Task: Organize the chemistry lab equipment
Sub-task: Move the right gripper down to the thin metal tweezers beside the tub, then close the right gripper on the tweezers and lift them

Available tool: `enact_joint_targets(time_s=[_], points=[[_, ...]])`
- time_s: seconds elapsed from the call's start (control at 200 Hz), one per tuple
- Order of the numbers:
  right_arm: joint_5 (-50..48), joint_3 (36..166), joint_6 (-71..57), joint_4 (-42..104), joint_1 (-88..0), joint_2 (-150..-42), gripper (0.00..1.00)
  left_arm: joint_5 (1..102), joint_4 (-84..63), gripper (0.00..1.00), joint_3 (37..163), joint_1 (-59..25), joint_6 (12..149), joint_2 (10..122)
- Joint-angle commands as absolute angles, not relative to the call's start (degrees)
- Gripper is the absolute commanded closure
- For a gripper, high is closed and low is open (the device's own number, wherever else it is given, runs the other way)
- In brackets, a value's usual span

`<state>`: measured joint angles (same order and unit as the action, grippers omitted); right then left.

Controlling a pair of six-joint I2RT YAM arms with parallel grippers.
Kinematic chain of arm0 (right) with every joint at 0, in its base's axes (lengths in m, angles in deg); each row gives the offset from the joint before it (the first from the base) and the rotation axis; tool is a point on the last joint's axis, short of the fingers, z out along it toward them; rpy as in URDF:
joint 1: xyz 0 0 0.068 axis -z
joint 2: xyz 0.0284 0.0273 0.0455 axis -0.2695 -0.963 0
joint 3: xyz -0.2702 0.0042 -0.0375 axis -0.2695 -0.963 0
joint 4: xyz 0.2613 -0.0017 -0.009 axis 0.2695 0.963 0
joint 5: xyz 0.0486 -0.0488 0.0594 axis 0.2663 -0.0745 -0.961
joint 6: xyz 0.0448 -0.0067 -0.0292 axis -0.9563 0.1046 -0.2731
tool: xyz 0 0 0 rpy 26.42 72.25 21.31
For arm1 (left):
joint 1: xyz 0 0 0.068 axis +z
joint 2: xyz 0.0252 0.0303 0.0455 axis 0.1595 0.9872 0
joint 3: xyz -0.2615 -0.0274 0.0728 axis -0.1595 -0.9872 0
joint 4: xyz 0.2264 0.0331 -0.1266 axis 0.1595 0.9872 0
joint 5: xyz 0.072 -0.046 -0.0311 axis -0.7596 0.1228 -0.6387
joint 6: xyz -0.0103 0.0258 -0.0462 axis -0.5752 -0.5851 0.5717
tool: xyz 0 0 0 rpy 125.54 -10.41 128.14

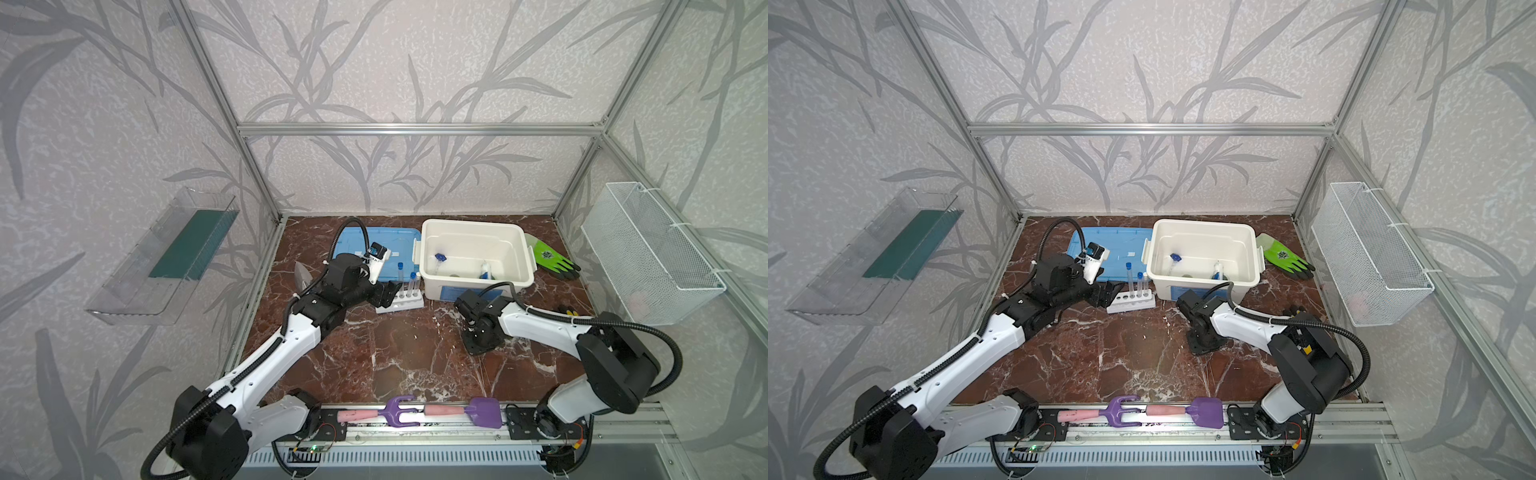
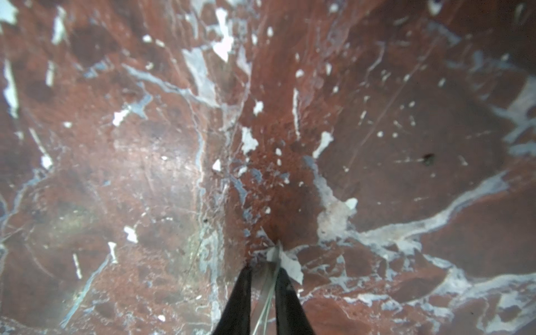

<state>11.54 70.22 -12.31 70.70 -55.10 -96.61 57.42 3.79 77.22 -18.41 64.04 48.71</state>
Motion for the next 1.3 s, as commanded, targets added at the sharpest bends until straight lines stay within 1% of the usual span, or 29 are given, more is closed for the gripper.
enact_joint_targets(time_s=[0.0,0.325,0.455,0.77,1.005,1.165,1.3], points=[[14.0,70.5,-13.2,71.7,-55.6,-98.4,0.87,58.4,2.7,0.17,76.7,-18.0,64.5,48.9],[14.3,70.7,-13.2,71.7,-56.0,-99.8,0.97,58.6,2.8,0.17,76.8,-17.9,64.5,48.6],[14.0,71.9,-13.0,72.9,-56.1,-99.1,1.0,58.9,2.7,0.17,76.8,-17.8,64.6,48.7],[14.0,80.6,-10.0,82.1,-56.1,-93.3,1.0,59.1,2.8,0.17,76.8,-17.7,64.6,48.5],[13.1,86.0,-8.8,85.8,-56.0,-90.1,1.0,59.1,2.8,0.17,76.8,-17.7,64.6,48.3],[12.4,92.0,-8.0,89.7,-56.0,-88.2,1.0,58.8,2.8,0.17,76.7,-17.6,64.6,48.0],[15.7,96.4,-7.2,90.6,-55.8,-86.3,0.99,58.9,2.7,0.17,76.8,-17.6,64.7,48.0]])
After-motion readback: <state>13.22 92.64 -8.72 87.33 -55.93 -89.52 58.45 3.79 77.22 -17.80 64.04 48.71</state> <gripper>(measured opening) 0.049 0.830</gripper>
